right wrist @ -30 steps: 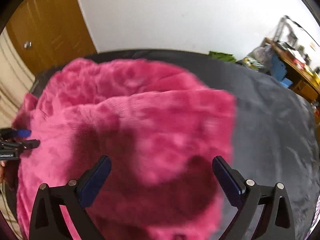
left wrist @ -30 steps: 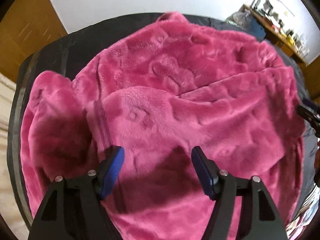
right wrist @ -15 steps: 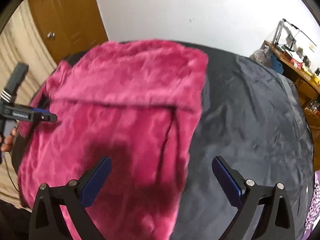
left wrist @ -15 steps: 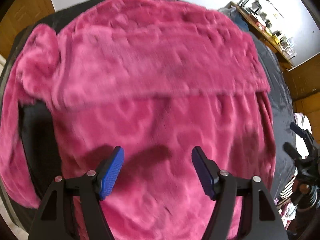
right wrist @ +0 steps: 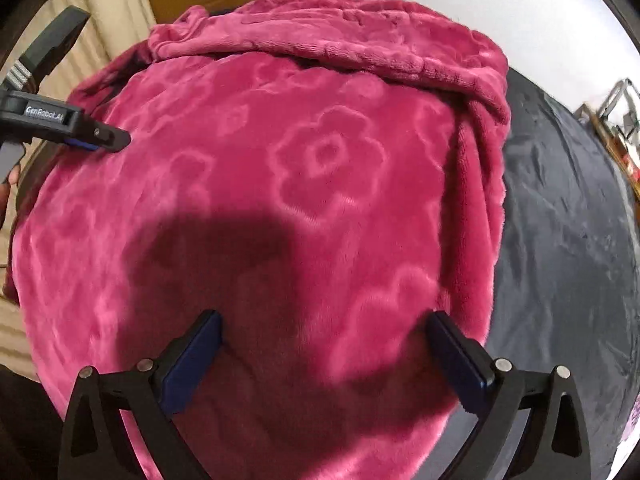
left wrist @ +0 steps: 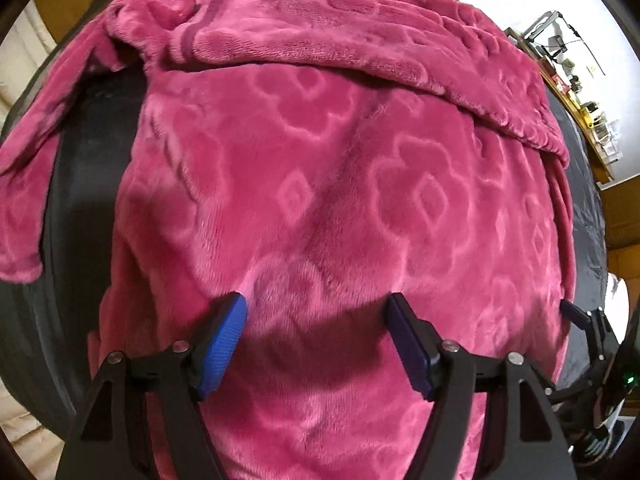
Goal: Fold clothes
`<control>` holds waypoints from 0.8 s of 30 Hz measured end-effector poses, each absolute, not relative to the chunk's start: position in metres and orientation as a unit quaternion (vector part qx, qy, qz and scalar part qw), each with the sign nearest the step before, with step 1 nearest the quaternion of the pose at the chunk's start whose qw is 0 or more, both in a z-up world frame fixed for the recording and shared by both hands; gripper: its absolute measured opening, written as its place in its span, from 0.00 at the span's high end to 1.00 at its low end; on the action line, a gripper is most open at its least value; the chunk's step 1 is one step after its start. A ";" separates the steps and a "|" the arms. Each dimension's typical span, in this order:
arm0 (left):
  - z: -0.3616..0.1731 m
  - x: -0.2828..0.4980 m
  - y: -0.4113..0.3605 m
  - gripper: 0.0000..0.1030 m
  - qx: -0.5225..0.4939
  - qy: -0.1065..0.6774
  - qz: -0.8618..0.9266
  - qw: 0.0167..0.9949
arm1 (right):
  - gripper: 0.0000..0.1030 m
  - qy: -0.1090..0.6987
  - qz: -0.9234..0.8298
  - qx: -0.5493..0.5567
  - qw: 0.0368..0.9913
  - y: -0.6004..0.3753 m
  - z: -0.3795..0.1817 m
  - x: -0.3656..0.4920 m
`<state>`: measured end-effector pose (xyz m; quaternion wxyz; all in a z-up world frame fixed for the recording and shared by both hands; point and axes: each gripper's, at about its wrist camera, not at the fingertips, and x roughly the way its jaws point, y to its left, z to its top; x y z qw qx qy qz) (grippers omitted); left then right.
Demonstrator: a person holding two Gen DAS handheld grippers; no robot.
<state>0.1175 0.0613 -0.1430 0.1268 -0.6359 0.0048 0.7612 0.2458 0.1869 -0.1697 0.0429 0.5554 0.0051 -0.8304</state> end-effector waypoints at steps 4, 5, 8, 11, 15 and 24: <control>-0.136 0.135 0.055 0.25 -0.634 0.015 0.762 0.132 | 0.00 0.034 -0.831 0.553 0.046 0.186 -0.174 0.255; -0.134 0.140 0.053 0.25 -0.634 0.018 0.762 0.134 | 0.00 0.037 -0.830 0.555 0.039 0.185 -0.171 0.256; -0.128 0.153 0.047 0.25 -0.633 0.025 0.761 0.140 | 0.00 0.044 -0.839 0.542 0.034 0.179 -0.158 0.260; -0.122 0.167 0.042 0.25 -0.632 0.032 0.760 0.146 | 0.00 0.029 -0.853 0.518 0.064 0.166 -0.139 0.265; -0.129 0.181 0.033 0.25 -0.640 0.037 0.753 0.149 | 0.00 0.020 -0.837 0.542 0.075 0.150 -0.156 0.261; -0.134 0.216 0.014 0.24 -0.589 0.056 0.773 0.228 | 0.00 0.054 -0.830 0.553 0.049 0.159 -0.170 0.284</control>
